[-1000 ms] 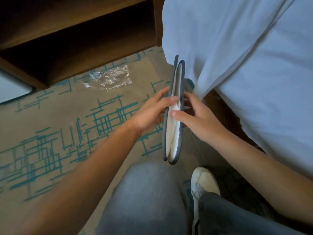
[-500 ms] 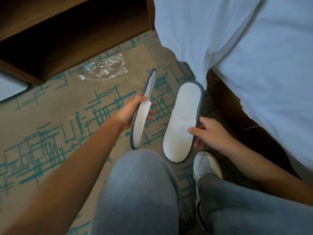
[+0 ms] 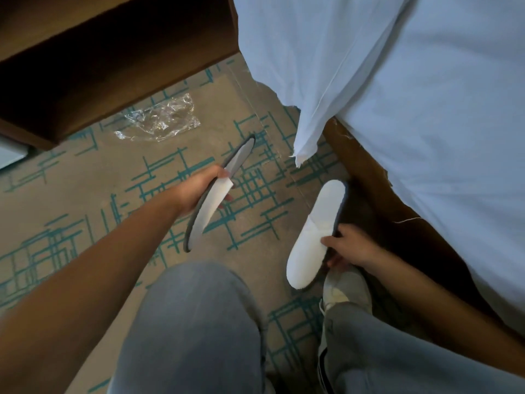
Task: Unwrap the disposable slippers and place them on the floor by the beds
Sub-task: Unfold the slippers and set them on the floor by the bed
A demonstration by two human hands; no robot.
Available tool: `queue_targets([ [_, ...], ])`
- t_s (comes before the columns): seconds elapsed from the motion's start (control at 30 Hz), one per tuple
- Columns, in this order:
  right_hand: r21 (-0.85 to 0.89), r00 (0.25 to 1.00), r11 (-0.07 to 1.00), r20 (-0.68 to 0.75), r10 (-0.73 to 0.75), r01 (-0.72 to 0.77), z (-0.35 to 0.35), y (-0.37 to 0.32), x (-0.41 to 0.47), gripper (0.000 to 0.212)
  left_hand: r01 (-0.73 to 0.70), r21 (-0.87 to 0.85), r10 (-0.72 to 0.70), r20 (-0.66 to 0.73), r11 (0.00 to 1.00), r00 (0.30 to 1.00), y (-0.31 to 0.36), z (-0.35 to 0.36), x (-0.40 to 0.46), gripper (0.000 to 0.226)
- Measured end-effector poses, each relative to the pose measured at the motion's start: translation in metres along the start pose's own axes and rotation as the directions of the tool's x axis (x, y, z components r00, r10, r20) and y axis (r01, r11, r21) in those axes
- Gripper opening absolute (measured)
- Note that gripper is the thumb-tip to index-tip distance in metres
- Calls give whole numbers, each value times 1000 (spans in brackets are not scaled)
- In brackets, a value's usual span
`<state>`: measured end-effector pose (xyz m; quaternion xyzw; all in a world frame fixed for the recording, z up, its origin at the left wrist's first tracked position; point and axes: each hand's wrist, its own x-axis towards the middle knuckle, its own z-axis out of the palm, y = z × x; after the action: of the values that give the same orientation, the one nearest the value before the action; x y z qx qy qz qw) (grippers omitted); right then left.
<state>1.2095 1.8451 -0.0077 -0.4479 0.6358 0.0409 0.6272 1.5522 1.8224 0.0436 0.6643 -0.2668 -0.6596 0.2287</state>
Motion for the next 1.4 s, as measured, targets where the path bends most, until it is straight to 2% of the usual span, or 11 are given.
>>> queue_targets([
  [0.13,41,999,999,-41,23,-21,8,-8,22,27,28,-32,-29,-30,999,999,-6,-19,8,67],
  [0.23,-172,998,984,-35,47,-52,16,-7,25,22,85,9,-85,-20,996,996,-18,-22,12,84],
  [0.4,-364,978,907,-81,194,-210,27,10,33,26,110,87,-115,53,990,992,-40,-6,21,67],
  [0.5,-358,966,897,-97,240,-259,28,15,38,27,156,67,-161,84,985,983,-47,1,25,92],
  [0.7,-607,983,773,-111,146,-183,29,13,50,27,241,-3,-221,392,970,893,-48,-3,21,102],
  [0.8,-806,977,565,-213,2,-177,32,20,56,45,237,-79,-195,354,968,915,-59,-2,28,93],
  [0.97,-892,943,439,-232,-238,-109,29,27,50,66,276,-119,-260,132,954,957,-82,17,37,44],
  [1.07,-956,906,290,-81,-416,48,26,34,47,77,287,-66,-280,96,956,955,-96,31,45,24],
  [1.2,-963,932,222,63,-356,150,20,34,51,74,127,220,-116,-62,967,991,-99,41,61,15],
  [1.27,-964,935,214,76,-347,157,19,29,49,70,21,511,75,-168,859,983,-95,40,71,29],
  [1.4,-944,955,282,89,-283,172,25,25,41,65,-164,680,260,-40,714,965,-74,51,79,43],
])
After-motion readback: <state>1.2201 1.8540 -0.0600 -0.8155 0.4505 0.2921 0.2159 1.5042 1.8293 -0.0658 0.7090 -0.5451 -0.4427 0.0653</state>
